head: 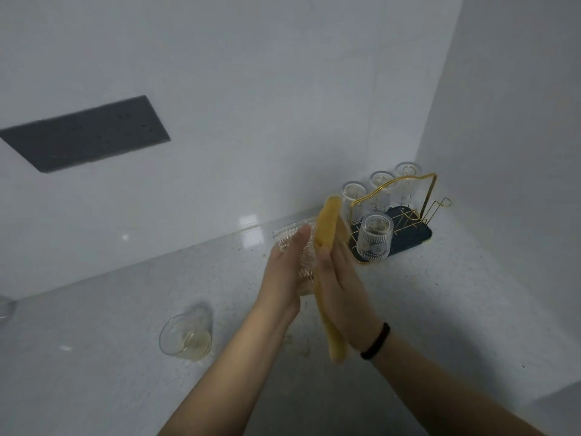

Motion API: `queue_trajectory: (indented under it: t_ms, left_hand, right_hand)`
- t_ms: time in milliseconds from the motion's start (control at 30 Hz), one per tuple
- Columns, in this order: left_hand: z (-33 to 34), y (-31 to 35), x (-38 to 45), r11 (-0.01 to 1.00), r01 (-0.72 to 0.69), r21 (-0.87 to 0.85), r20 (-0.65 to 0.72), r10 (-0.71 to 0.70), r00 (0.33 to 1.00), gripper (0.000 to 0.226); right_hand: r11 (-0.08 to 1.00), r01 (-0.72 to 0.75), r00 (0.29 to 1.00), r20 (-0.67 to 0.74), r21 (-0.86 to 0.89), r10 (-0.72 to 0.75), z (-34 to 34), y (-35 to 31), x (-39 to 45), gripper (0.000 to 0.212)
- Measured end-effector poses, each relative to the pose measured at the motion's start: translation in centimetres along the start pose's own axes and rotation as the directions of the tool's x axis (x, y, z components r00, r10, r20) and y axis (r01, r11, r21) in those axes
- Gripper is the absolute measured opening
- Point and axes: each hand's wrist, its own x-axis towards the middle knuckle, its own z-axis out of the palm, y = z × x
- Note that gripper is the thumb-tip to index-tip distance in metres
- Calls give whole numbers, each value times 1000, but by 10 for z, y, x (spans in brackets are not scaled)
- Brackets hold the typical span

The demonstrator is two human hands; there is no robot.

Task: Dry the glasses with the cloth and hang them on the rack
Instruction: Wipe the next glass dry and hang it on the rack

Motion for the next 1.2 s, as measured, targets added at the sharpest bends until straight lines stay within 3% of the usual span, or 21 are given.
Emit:
queue_trajectory:
  t_ms: [33,67,100,167,233,367,433,500,600,633,700,767,867,967,1000,1033,1100,1200]
  left_hand:
    - [2,-1,-2,1000,-4,-12,-10,4,1000,83]
    - [2,-1,-3,1000,-4,-22,-5,4,1000,86]
    - [5,0,-8,999,-7,-36,17,8,1000,79]
    - [11,2,-14,998,10,-69,107,-3,994,43]
    - [15,7,-13,996,51,-72,135,-40,990,32]
    - [22,8,-5,999,-51,19,-14,51,999,96]
    - [25,6,-8,980,-151,133,-54,159,986,75]
    - [27,4,-10,952,-201,233,4,205,979,57]
    - [32,7,-16,947,-207,246,18,209,978,83]
    - [31,7,-15,954,-211,215,8,214,977,87]
    - [36,11,-19,962,-230,146,39,227,973,70]
    - [41,13,-22,971,-214,110,56,209,976,57]
    - [40,16,-15,983,-175,49,-61,177,982,64]
    - [35,18,-11,987,-162,17,-92,163,982,100]
    - [36,19,-12,983,-183,15,-68,184,981,96]
    - [37,17,-13,979,-202,13,-40,203,978,77]
    - [40,14,-14,984,-176,-24,46,177,983,43]
    - [40,12,-11,984,-180,5,40,180,983,37]
  right_hand:
    - [999,27,1000,10,-34,-26,0,1,-1,55]
    - [999,-35,999,20,-2,35,-6,-1,4,53]
    - [982,-154,988,41,106,150,-15,-7,10,50]
    - [871,-398,917,119,288,380,-35,-13,25,53]
    - [802,-498,866,136,329,482,-43,-11,32,57]
    - [859,-391,917,62,331,393,-36,-8,17,64]
    - [912,-299,949,-8,282,314,-35,-11,10,63]
    - [959,-184,973,-96,217,209,-33,-15,5,61]
    - [990,-46,997,-47,133,53,-29,-11,2,63]
    - [978,-82,995,-37,193,91,-31,-14,6,61]
    - [893,-304,945,-9,333,326,-45,-16,19,56]
    - [813,-449,888,84,371,452,-59,-19,29,55]
    - [845,-404,915,132,350,382,-52,-24,18,54]
    - [965,-175,984,52,198,168,-34,-20,-2,54]
    - [969,-128,992,38,211,123,-35,-19,-1,53]
    - [950,-156,988,43,271,150,-39,-19,5,49]
    - [855,-340,939,100,392,328,-51,-22,18,47]
    - [794,-463,884,141,394,446,-59,-21,24,51]
